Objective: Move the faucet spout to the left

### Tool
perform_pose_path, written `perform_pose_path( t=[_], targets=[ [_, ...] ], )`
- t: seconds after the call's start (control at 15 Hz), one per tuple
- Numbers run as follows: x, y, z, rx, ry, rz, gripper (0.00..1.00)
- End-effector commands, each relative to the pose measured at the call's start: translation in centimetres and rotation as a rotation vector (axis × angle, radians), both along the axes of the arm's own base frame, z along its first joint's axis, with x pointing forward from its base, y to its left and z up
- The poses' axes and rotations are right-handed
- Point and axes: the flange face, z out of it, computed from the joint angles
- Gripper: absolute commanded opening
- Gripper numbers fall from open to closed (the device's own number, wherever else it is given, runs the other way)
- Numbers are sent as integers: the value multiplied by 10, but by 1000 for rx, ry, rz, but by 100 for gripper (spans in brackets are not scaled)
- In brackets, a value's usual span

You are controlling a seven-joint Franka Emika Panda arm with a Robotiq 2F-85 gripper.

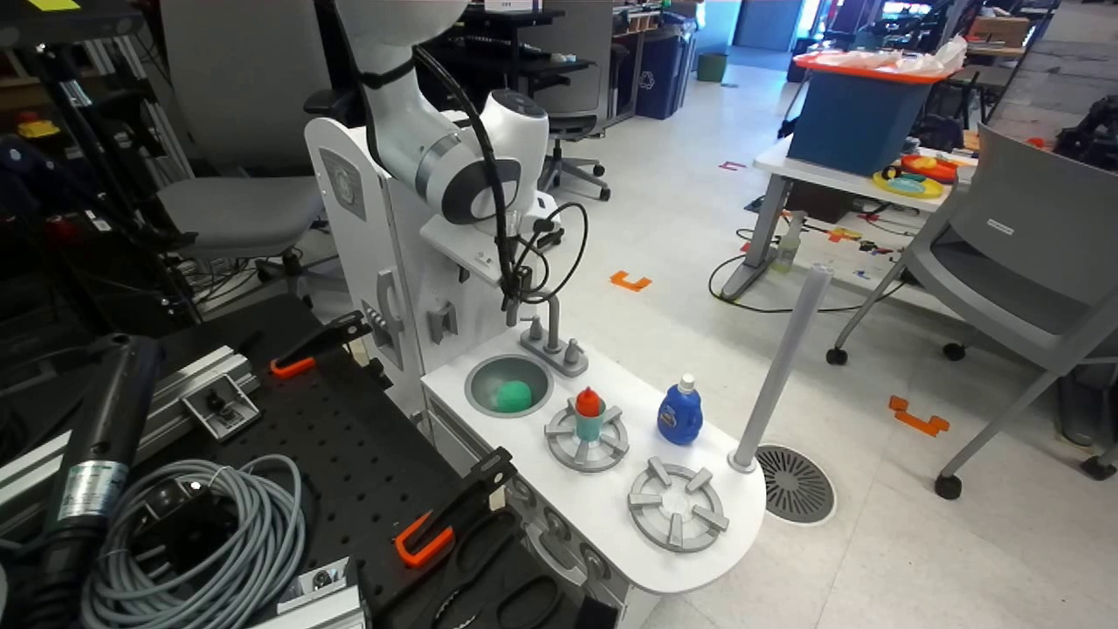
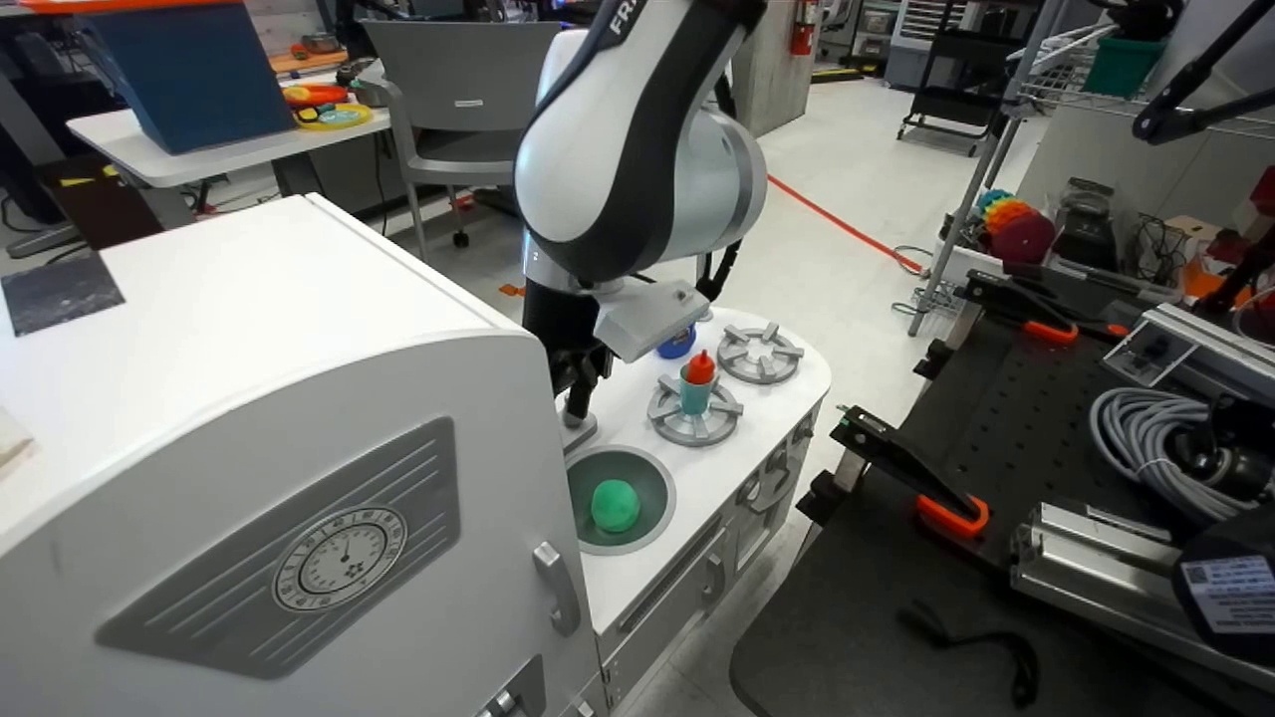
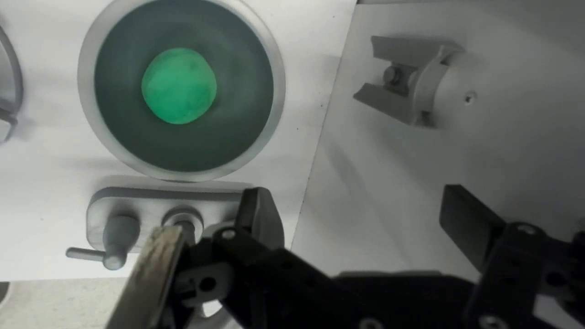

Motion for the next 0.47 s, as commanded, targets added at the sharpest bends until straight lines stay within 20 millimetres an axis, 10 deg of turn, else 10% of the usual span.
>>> perform_pose_path(
  t=[0.0,0.4],
  targets=[
    [-25,-30,42,-44,80,-186,100],
    [-24,-56,53,-83,102,-247,100]
  ],
)
